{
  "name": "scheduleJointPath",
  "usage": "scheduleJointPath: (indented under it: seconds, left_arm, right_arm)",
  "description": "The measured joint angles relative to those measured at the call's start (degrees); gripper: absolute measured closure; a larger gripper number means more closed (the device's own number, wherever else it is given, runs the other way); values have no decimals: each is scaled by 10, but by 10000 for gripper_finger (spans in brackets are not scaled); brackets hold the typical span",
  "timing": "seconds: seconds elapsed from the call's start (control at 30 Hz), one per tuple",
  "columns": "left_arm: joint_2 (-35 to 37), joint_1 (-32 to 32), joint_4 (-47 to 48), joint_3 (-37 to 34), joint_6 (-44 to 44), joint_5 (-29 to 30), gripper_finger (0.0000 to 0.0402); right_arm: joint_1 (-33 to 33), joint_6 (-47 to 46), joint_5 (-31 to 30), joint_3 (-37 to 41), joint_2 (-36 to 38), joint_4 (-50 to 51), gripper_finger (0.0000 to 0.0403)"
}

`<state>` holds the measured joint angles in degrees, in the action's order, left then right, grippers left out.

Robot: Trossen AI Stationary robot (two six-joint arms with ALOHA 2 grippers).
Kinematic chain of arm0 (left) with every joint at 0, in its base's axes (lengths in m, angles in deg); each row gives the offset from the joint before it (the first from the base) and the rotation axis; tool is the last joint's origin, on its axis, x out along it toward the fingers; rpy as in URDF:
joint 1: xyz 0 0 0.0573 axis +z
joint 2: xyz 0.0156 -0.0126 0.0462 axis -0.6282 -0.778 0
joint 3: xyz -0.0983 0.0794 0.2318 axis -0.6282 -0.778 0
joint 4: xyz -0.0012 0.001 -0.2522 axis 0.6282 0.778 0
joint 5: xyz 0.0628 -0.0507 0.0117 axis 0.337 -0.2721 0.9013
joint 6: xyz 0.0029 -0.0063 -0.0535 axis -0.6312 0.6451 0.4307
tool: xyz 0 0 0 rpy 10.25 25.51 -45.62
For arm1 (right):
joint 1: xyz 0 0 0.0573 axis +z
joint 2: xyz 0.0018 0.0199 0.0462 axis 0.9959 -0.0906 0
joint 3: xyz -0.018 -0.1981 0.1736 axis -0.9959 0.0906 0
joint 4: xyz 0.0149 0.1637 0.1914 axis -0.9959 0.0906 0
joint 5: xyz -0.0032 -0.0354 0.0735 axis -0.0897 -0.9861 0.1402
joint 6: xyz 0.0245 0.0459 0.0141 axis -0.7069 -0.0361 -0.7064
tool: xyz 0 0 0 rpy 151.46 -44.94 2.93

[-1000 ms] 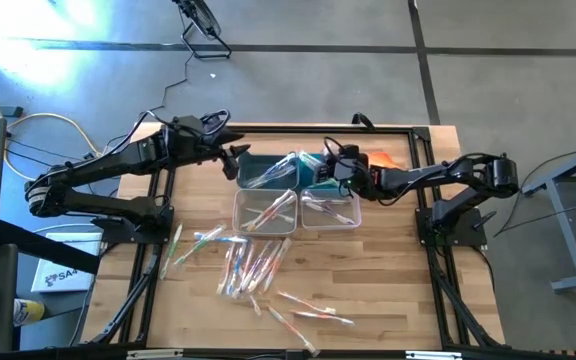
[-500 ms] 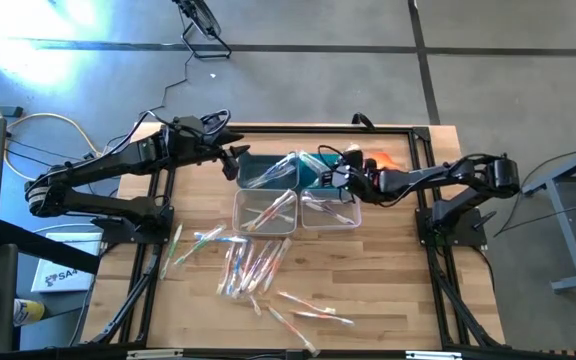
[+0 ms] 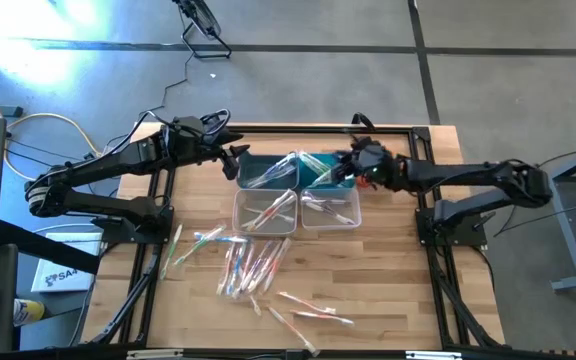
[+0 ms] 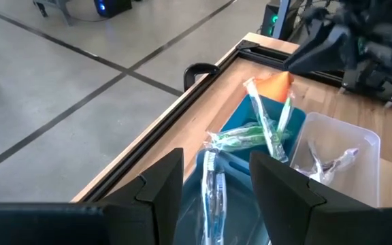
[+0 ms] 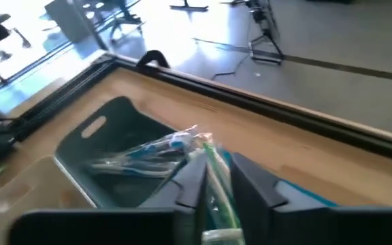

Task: Pick & Place Toothbrushes
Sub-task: Put the green toothbrush into the blue bin

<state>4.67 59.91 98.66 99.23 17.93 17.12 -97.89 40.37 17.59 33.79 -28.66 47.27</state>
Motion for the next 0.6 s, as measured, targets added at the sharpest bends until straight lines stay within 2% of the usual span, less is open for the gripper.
scheduleJointPath:
  seconds: [0.07, 0.13, 0.23, 0.37, 0.6]
  left_arm:
    - [0, 0, 0, 0, 0, 0, 238]
    - [0, 0, -1, 0, 0, 0, 238]
    - [0, 0, -1, 0, 0, 0, 238]
    - [0, 0, -1, 0, 0, 1, 238]
    - [0, 0, -1, 0, 0, 1, 238]
  right_arm:
    - [-18, 25, 27, 0, 20, 17, 376]
    - [-39, 38, 33, 0, 35, 48, 394]
    - [-82, 25, 44, 0, 46, 106, 399]
    - [-145, -5, 125, 0, 42, 172, 400]
    - [-221, -3, 193, 0, 16, 203, 400]
